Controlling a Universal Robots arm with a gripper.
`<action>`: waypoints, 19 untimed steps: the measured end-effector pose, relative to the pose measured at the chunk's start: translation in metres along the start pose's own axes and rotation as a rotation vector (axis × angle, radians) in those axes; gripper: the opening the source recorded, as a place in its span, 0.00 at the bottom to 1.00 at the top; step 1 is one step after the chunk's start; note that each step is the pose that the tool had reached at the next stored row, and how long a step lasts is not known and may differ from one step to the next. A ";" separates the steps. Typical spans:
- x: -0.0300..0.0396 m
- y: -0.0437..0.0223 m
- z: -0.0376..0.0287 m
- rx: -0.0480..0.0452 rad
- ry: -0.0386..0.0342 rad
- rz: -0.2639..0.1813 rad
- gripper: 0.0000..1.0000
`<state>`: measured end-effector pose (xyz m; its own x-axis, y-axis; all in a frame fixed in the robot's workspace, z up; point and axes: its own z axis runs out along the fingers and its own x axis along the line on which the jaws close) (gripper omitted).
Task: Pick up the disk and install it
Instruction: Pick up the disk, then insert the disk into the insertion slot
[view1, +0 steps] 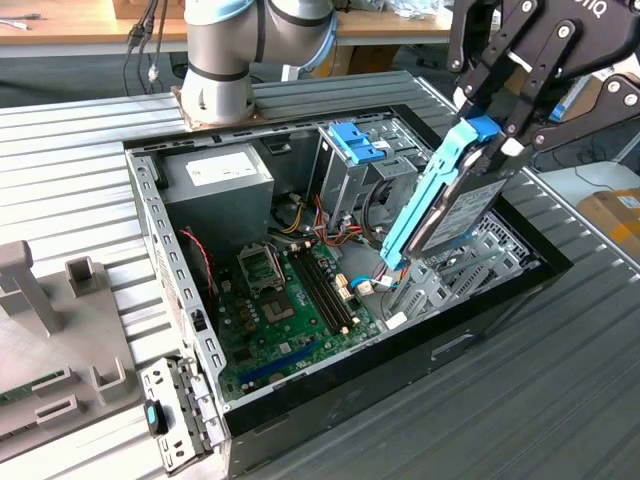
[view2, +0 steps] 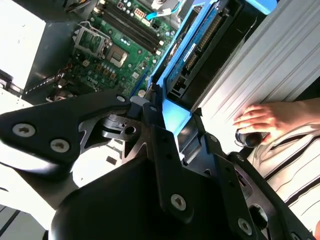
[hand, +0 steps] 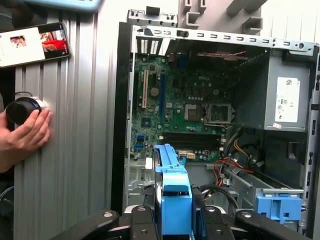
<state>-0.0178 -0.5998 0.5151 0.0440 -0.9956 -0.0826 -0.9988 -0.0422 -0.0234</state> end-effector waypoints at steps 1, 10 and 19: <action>0.0005 -0.0113 0.0003 -0.0001 0.0001 0.000 0.37; 0.0084 -0.0529 0.0054 -0.0002 0.0002 0.000 0.37; 0.0074 -0.0759 0.0244 -0.0032 0.0001 -0.036 0.37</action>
<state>0.0588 -0.6019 0.4919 0.0803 -0.9934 -0.0816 -0.9966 -0.0787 -0.0232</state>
